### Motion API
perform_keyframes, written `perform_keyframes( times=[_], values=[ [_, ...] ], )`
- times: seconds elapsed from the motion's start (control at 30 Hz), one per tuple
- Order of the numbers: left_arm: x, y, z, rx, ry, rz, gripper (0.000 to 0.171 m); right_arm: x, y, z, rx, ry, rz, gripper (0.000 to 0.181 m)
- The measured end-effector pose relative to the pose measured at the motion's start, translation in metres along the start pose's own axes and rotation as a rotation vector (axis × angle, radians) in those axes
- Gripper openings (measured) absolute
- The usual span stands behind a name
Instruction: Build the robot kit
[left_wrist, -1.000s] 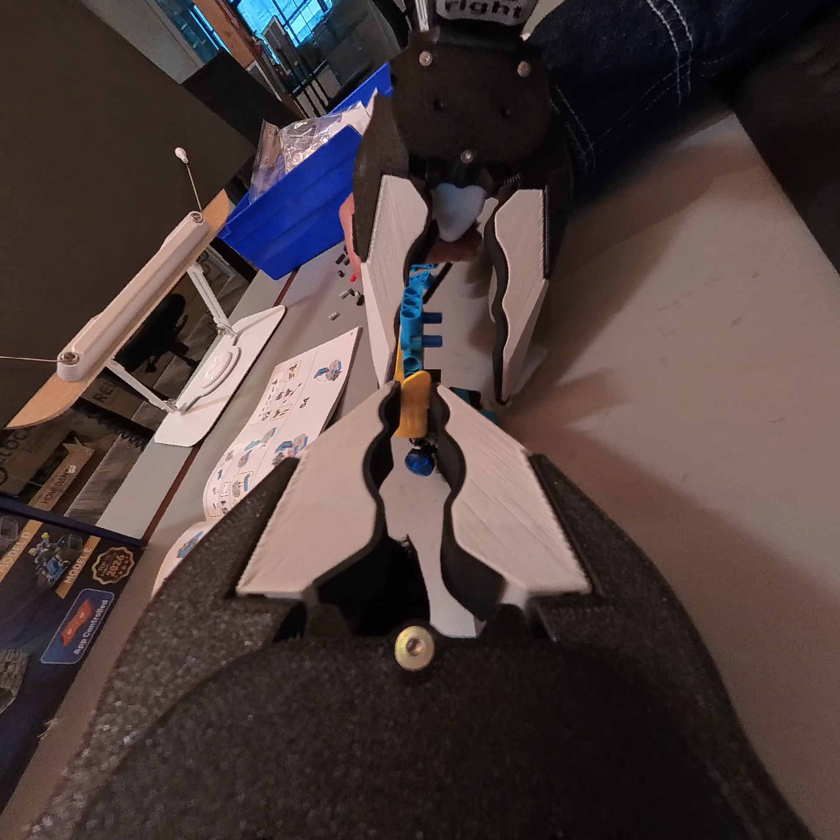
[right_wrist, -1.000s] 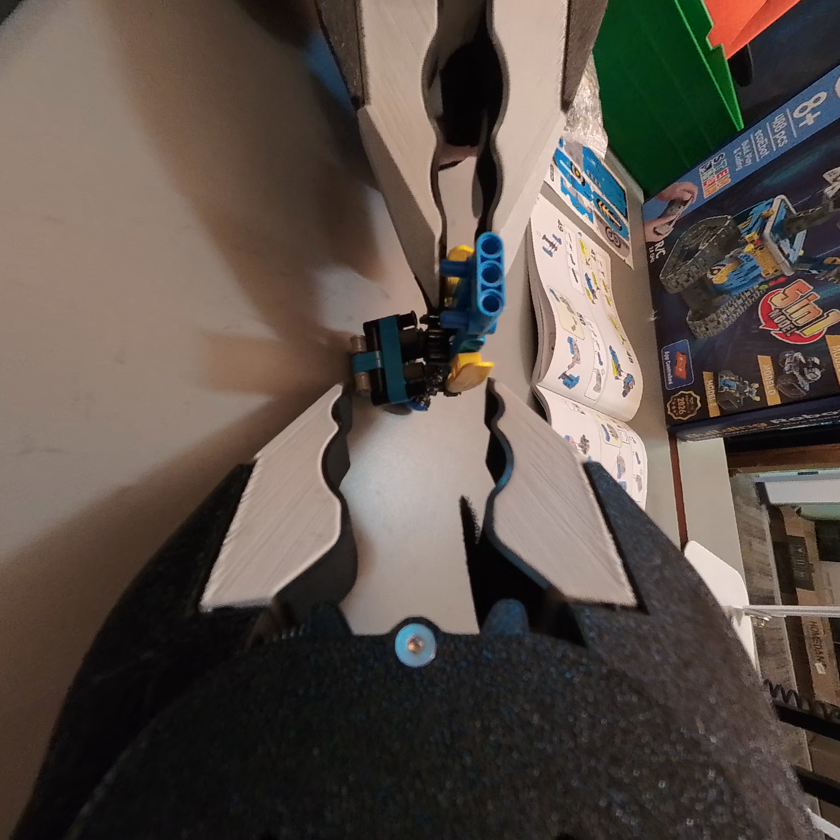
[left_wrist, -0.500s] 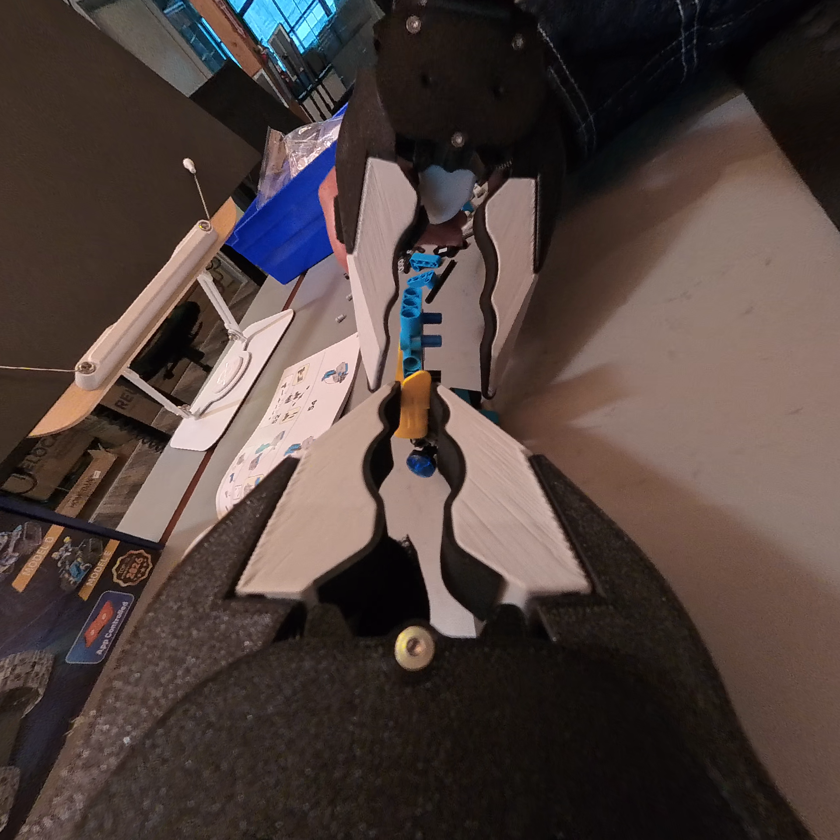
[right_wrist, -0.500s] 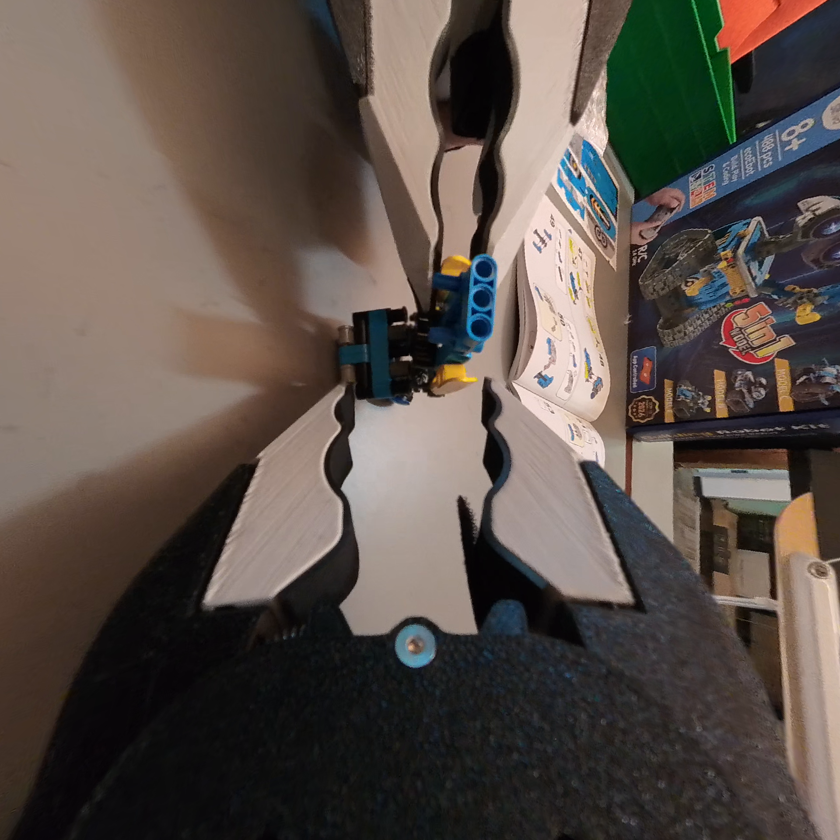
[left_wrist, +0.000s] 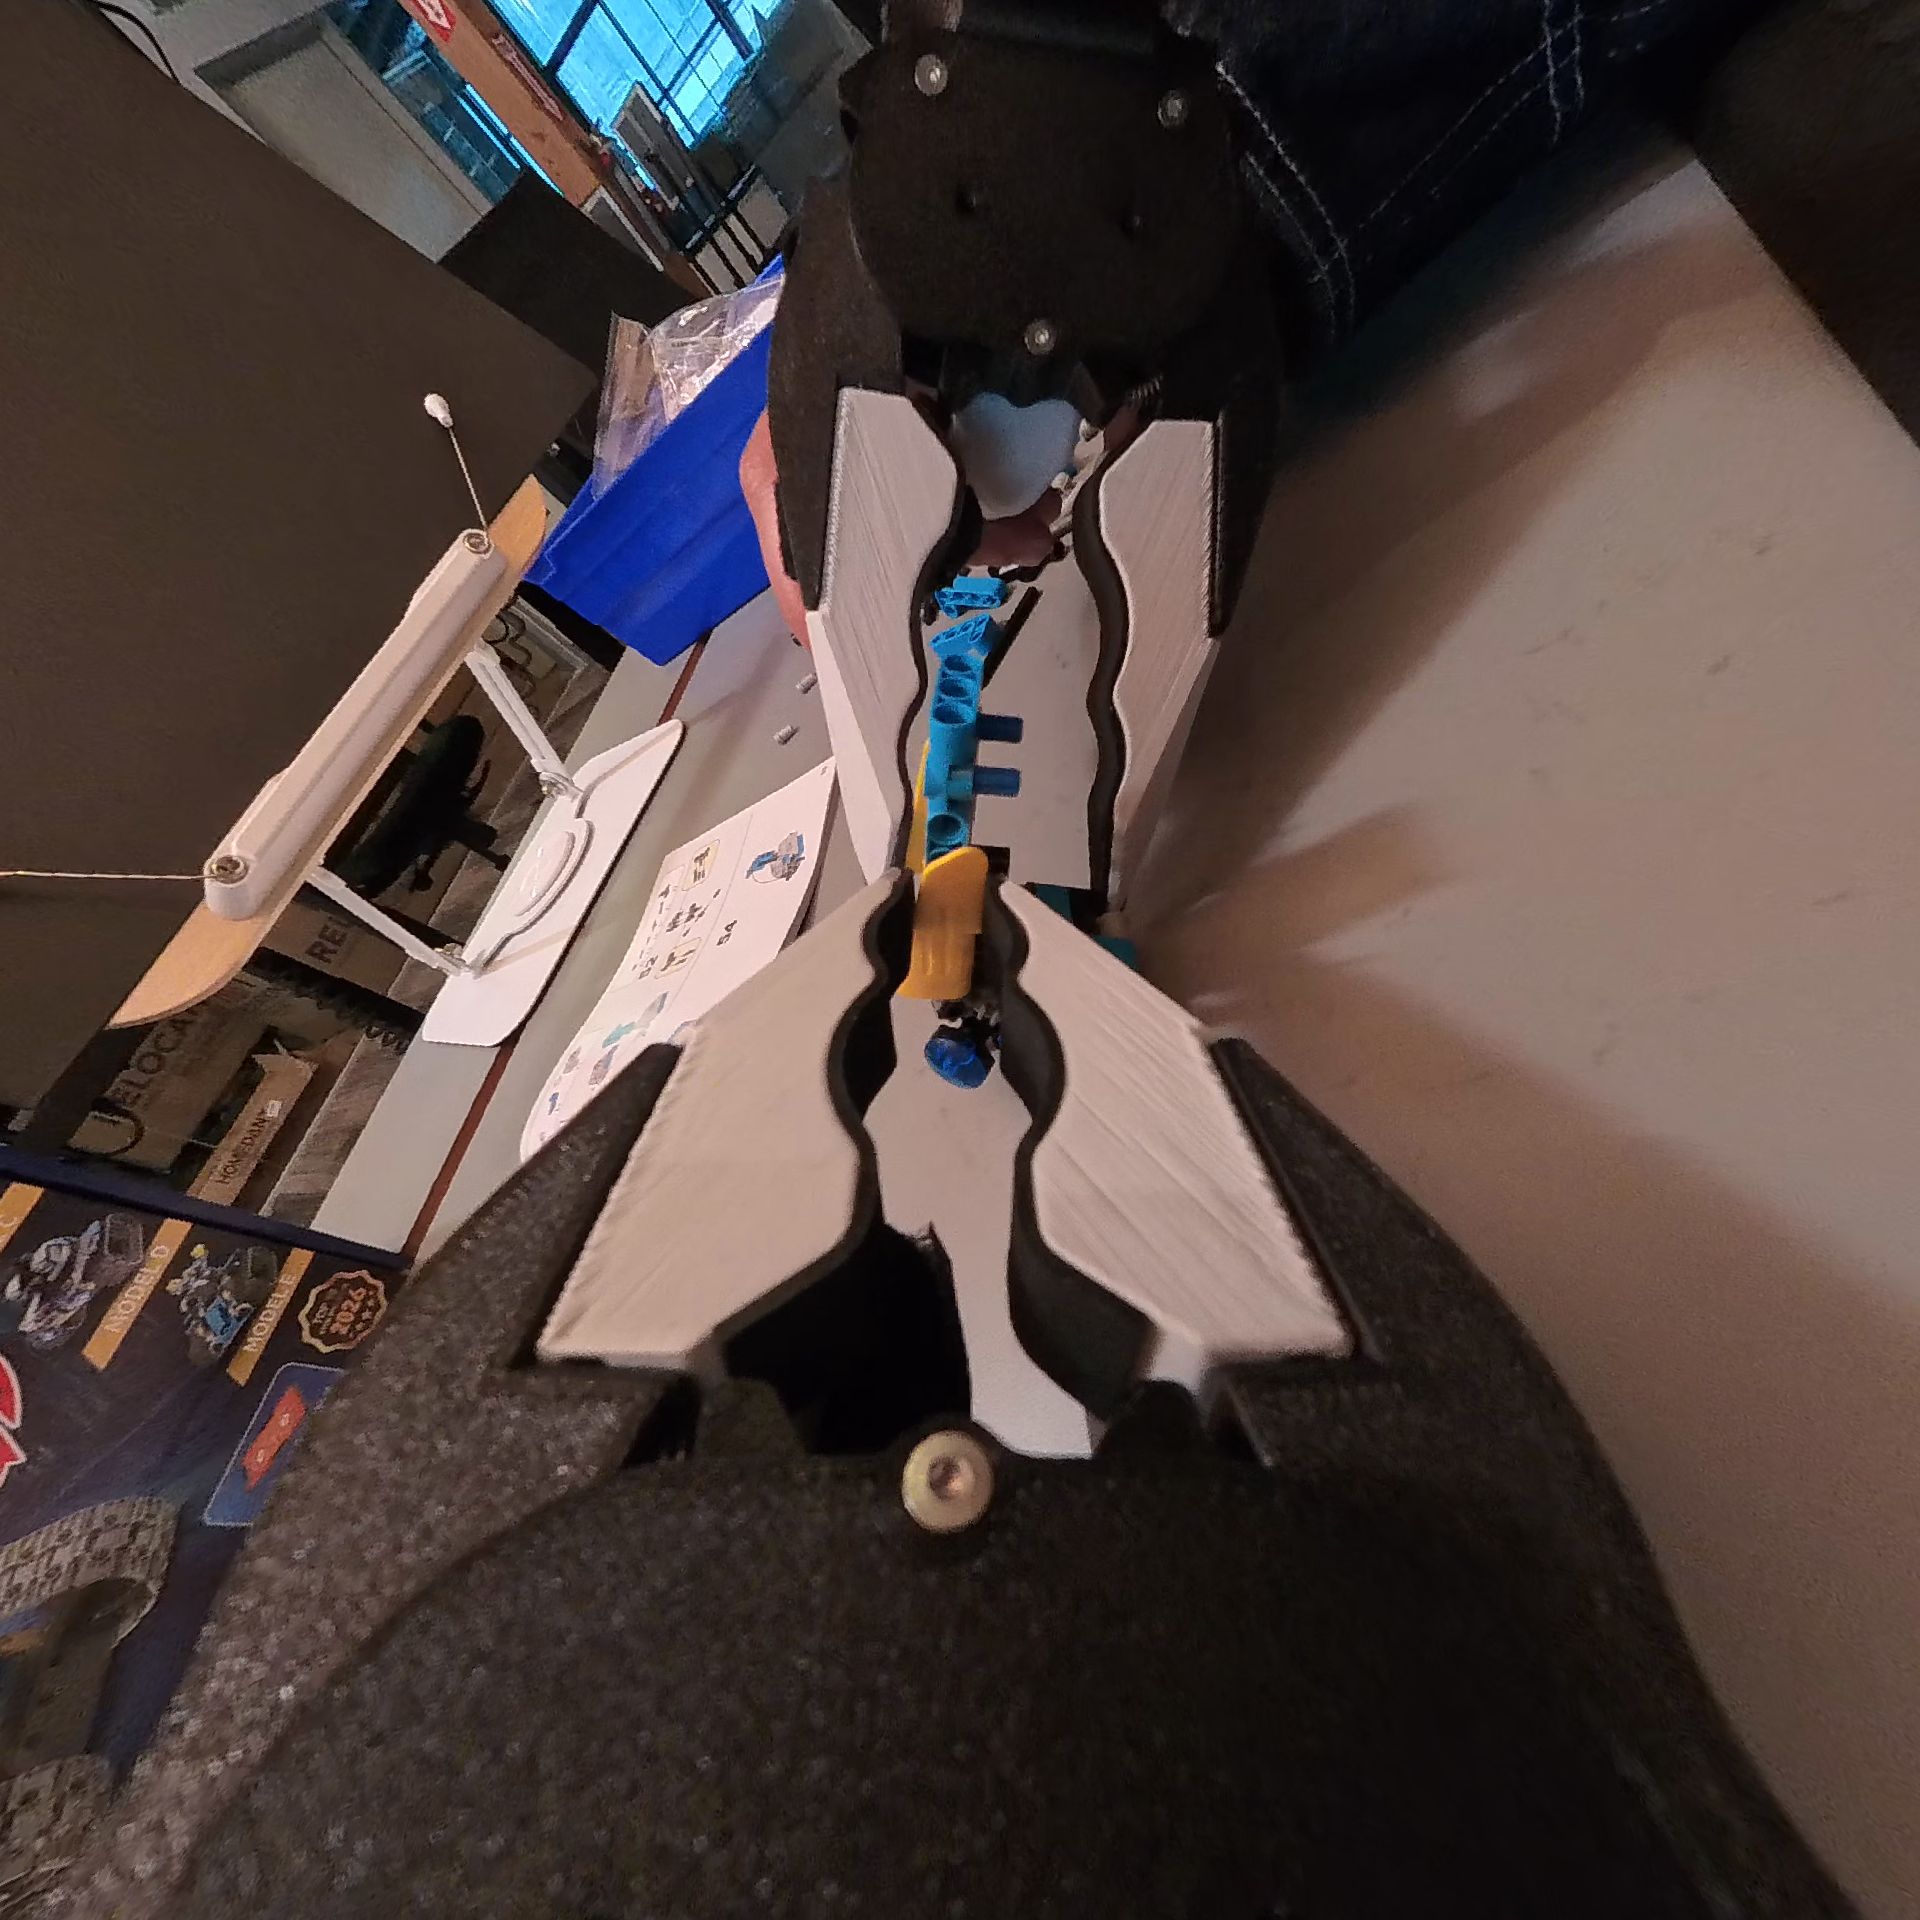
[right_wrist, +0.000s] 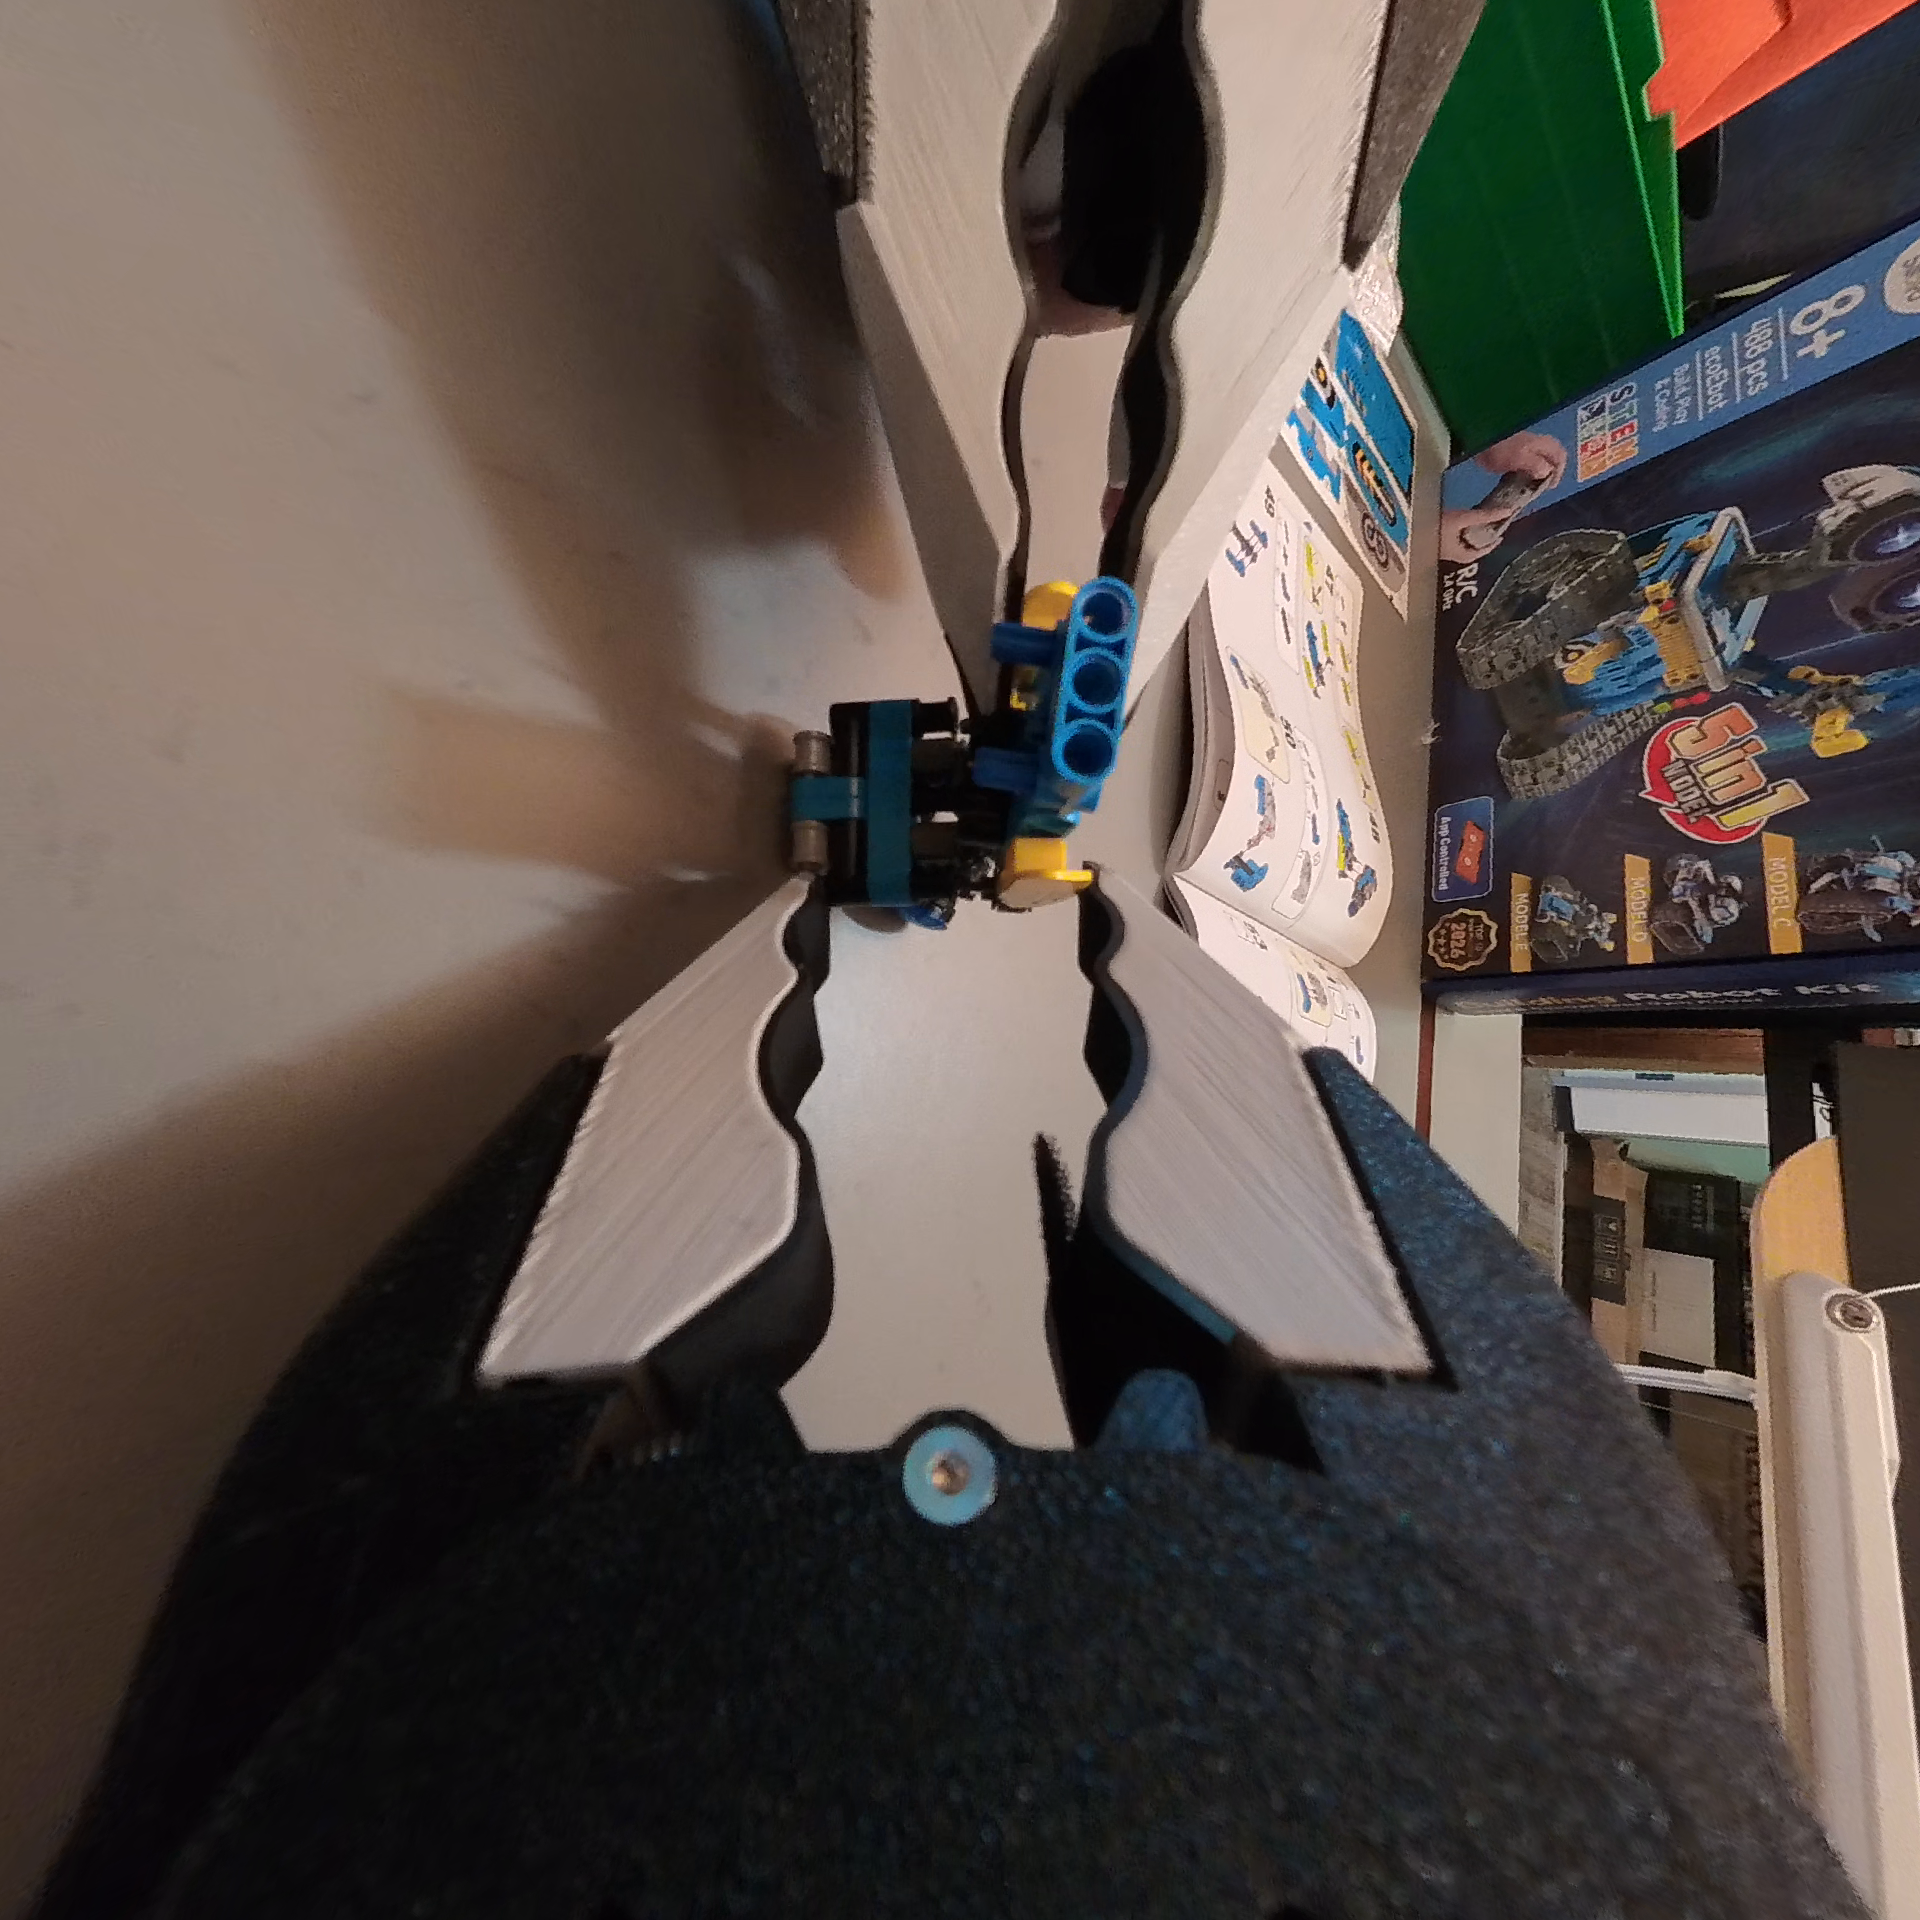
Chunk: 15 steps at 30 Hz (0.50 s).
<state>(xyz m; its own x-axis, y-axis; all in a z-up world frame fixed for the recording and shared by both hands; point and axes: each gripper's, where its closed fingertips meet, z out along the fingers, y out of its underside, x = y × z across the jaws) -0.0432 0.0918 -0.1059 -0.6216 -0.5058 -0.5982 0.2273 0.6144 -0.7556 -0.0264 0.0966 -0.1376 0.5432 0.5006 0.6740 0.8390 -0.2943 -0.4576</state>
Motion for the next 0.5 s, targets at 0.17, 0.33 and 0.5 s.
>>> perform_keyframes(
  times=[0.17,0.33,0.5],
  values=[
    [0.001,0.0006,-0.0003,0.005,0.008,-0.022,0.013,0.0001,-0.0001,-0.0001,0.001,0.003,-0.007,0.048],
    [0.0016,0.0016,-0.0016,0.0,0.03,-0.055,0.013,0.0002,-0.0009,0.0008,-0.004,0.016,-0.028,0.048],
    [0.0039,0.0023,-0.0015,-0.006,0.041,-0.055,0.015,0.0018,-0.0003,0.0005,-0.029,0.025,-0.046,0.045]
  ],
)
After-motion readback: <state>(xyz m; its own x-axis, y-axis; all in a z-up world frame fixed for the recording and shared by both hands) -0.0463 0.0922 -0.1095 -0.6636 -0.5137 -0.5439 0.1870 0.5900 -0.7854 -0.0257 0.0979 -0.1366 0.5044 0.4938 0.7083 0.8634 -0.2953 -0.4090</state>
